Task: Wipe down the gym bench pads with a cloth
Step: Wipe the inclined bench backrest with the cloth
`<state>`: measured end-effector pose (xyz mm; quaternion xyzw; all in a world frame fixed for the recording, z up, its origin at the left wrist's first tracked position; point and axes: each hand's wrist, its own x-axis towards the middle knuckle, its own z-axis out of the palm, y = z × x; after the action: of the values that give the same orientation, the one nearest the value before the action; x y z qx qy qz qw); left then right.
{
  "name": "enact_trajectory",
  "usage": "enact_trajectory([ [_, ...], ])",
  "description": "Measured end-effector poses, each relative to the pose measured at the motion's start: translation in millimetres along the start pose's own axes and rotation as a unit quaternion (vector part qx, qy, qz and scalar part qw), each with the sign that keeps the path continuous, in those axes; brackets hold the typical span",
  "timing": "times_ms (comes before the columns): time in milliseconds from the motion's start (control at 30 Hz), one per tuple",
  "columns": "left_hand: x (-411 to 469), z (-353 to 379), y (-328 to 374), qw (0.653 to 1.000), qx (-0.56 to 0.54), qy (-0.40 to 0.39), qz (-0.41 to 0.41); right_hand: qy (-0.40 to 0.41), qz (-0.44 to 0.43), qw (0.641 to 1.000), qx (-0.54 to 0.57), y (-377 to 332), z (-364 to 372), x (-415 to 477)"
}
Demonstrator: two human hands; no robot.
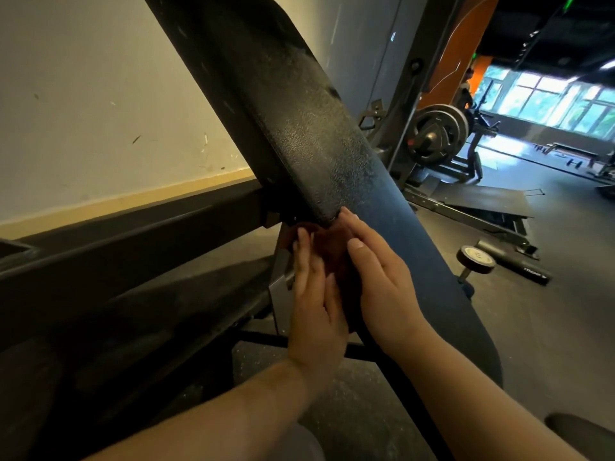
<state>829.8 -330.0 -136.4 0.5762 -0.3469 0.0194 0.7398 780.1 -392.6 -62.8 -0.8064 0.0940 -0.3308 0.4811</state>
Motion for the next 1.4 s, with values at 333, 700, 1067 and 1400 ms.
enact_trajectory([
  [333,95.4,1.8,31.3,0.976,0.061,0.211,-0.005,0.006,0.027,0.999,0.025,-2.8,-10.6,-27.1],
  [700,-5.1,-15.0,-4.7,0.989,0.127,-0.067,0.043,0.109,-0.022,0.973,-0.204,15.5,15.2,-52.7],
  [1067,-25.6,15.2,-12.5,0.953,0.247,-0.141,0.101,0.108,-0.018,0.981,-0.162,29.3,-3.3,-96.3],
  [1400,26.8,-53.2,0.0,0.927,0.207,-0.206,0.235,0.178,0.01,0.881,-0.439,42.2,13.0,-91.6],
])
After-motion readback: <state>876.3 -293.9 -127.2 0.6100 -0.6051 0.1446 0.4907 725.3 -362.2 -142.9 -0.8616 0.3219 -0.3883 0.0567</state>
